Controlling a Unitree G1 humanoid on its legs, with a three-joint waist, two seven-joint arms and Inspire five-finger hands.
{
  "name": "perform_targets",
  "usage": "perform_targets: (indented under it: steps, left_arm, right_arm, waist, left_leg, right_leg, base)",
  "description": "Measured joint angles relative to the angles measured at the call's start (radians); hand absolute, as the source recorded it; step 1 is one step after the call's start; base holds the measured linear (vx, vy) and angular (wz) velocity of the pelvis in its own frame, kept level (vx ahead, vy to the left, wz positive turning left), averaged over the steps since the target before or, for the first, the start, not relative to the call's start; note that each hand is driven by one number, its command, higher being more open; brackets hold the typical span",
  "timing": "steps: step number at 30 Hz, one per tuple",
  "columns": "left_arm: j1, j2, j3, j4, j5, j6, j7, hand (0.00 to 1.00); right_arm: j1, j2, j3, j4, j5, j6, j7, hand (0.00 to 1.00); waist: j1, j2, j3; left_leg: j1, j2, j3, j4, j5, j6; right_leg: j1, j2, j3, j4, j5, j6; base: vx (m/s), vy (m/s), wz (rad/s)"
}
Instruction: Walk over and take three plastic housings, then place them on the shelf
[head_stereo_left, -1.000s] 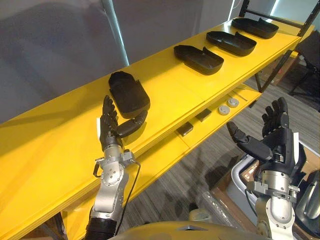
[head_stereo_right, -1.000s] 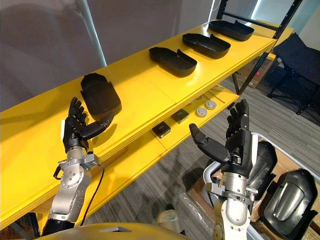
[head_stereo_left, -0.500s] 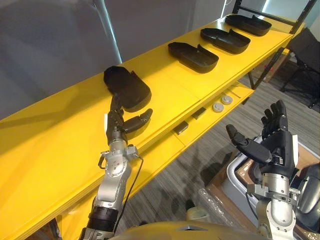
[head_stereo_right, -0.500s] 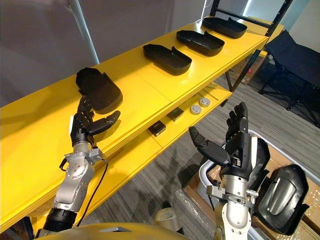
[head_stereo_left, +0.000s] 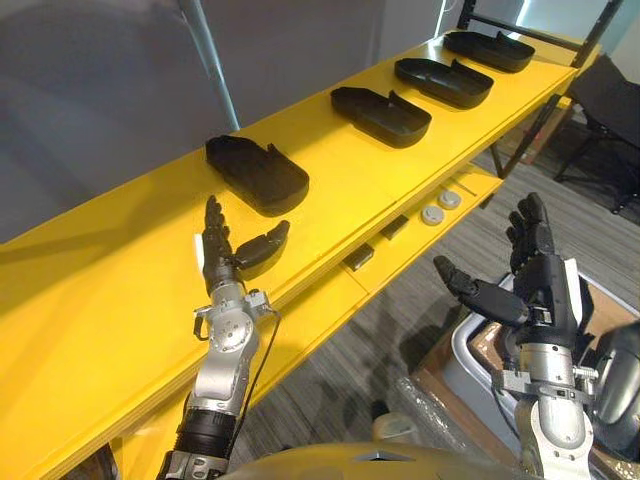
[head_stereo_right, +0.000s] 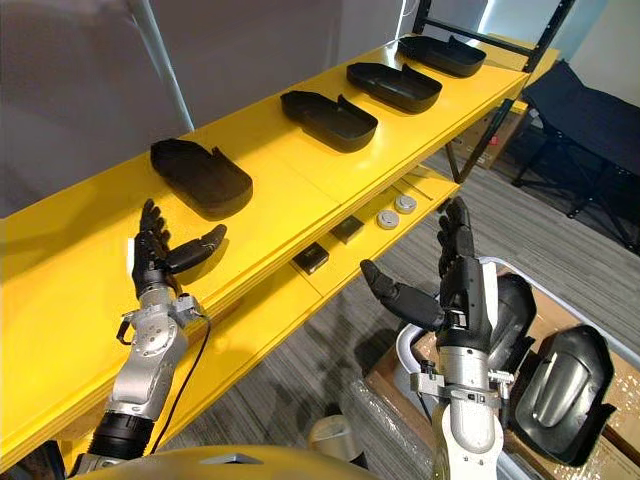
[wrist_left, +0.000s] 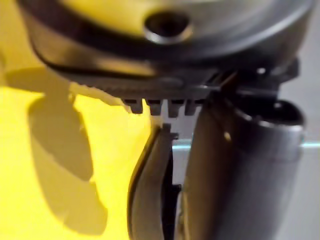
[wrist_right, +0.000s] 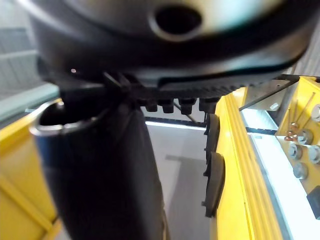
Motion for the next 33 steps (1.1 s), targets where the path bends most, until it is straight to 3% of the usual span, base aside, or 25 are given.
perform_targets:
  steps: [7,11,15,18,21,25,33]
  left_arm:
    - [0.129,-0.001,0.04,-0.225,0.039,-0.088,-0.013,1.0]
    - [0.207,0.003,0.042,-0.294,0.034,-0.151,-0.126,1.0]
    - [0.266,0.034,0.038,-0.294,-0.002,-0.162,-0.244,1.0]
    - [0.305,0.057,0.032,-0.295,-0.027,-0.162,-0.306,1.0]
    - [0.322,0.062,0.031,-0.296,-0.028,-0.162,-0.346,1.0]
    - [0.321,0.099,0.032,-0.304,-0.044,-0.162,-0.395,1.0]
    - [0.319,0.112,0.049,-0.304,-0.05,-0.164,-0.427,1.0]
  right_arm:
    - [-0.217,-0.179,-0.007,0.044,-0.167,0.008,-0.046,1.0]
    - [-0.344,-0.287,-0.009,0.198,-0.232,0.089,-0.066,1.0]
    - [-0.433,-0.337,-0.008,0.349,-0.232,0.2,-0.069,1.0]
    - [-0.49,-0.369,0.004,0.401,-0.232,0.232,-0.042,1.0]
    - [-0.545,-0.444,0.047,0.446,-0.233,0.235,0.006,1.0]
    - [-0.635,-0.541,0.119,0.541,-0.271,0.231,0.059,1.0]
    - [-0.677,-0.656,0.188,0.592,-0.357,0.168,0.113,1.0]
  waist:
    - [0.092,0.002,0.001]
    - [0.14,0.002,0.001]
    - [0.185,0.0,0.002]
    - [0.214,-0.005,0.006]
    - [0.231,-0.012,0.01]
    - [0.255,-0.041,0.038]
    - [0.267,-0.04,0.077]
  left_leg:
    - [-0.003,-0.012,-0.128,-0.025,0.022,0.001]
    - [-0.01,-0.016,-0.199,-0.059,0.055,0.012]
    - [-0.053,-0.031,-0.301,-0.055,0.099,0.023]
    - [-0.073,-0.04,-0.346,-0.037,0.104,0.021]
    - [-0.09,-0.045,-0.37,-0.027,0.104,0.021]
    - [-0.132,-0.047,-0.4,-0.003,0.1,0.016]
    - [-0.173,-0.047,-0.392,0.014,0.103,0.032]
  right_leg:
    - [0.057,-0.01,-0.174,0.004,0.0,0.0]
    - [0.086,-0.023,-0.299,0.034,-0.001,0.001]
    - [0.086,-0.035,-0.372,0.074,-0.001,0.0]
    - [0.084,-0.043,-0.386,0.105,-0.008,-0.011]
    - [0.083,-0.047,-0.385,0.121,-0.014,-0.019]
    - [0.069,-0.045,-0.383,0.127,-0.017,-0.024]
    - [0.039,-0.045,-0.363,0.138,-0.018,-0.024]
  base:
    - [-0.01,-0.032,0.52]
    - [-0.01,0.001,0.89]
    - [0.0,0.036,0.81]
    - [0.01,0.033,0.54]
    - [-0.04,0.033,0.29]
    - [-0.09,0.019,0.22]
    - [-0.06,0.016,0.04]
